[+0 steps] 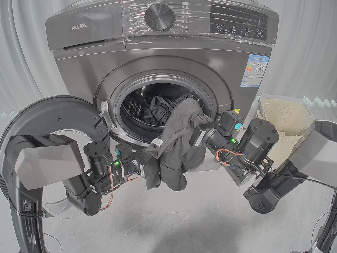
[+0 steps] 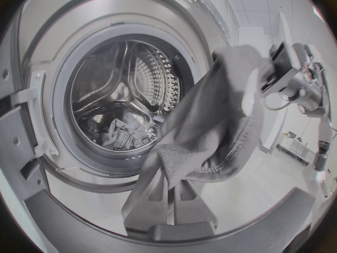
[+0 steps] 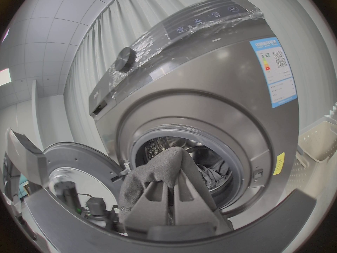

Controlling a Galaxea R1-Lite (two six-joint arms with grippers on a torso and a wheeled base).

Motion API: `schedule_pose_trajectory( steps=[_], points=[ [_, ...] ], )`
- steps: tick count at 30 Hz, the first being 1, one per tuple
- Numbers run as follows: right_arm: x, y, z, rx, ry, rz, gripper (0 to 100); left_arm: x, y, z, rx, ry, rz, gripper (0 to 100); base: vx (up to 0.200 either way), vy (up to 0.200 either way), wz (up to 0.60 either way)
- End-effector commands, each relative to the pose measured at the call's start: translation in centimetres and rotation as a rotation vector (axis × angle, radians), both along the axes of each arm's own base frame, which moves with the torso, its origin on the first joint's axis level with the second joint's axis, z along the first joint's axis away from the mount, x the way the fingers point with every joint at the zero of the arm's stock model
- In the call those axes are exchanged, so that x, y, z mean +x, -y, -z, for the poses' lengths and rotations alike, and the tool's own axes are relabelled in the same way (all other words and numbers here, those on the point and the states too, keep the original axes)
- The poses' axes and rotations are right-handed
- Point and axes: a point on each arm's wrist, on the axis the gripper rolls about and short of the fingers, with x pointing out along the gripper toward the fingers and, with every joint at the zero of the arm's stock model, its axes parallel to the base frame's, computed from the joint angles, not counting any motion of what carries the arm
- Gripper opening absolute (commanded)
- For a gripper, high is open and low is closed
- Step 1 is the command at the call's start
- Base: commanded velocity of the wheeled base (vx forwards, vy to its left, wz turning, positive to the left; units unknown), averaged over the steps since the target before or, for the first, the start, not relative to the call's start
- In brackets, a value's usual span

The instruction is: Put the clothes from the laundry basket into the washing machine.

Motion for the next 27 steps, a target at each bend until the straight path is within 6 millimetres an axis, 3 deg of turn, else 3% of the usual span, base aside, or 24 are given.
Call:
schedule_pose_trajectory(
  steps=[1, 7, 13, 27],
  points=[
    [1.4, 1.7, 1.4, -0.018, -0.041, 0.064, 0, -3.8, -1.6, -3.5, -0.003, 0.023, 0.065, 0, 0.0, 0.0, 0.0],
    [2.3, 3.3, 1.8, -0.023, -0.059, 0.11, 0, -7.7, -3.2, -4.3, 0.02, -0.015, 0.165, 0, 0.0, 0.0, 0.0],
    [2.4, 3.5, 1.6, -0.009, -0.049, 0.117, 0, -10.0, -3.8, -4.0, 0.046, -0.055, 0.271, 0, 0.0, 0.0, 0.0],
    [2.4, 3.4, 2.2, -0.021, -0.069, 0.115, 0, -9.8, -4.2, -4.6, 0.049, -0.012, 0.299, 0, 0.0, 0.0, 0.0]
  ],
)
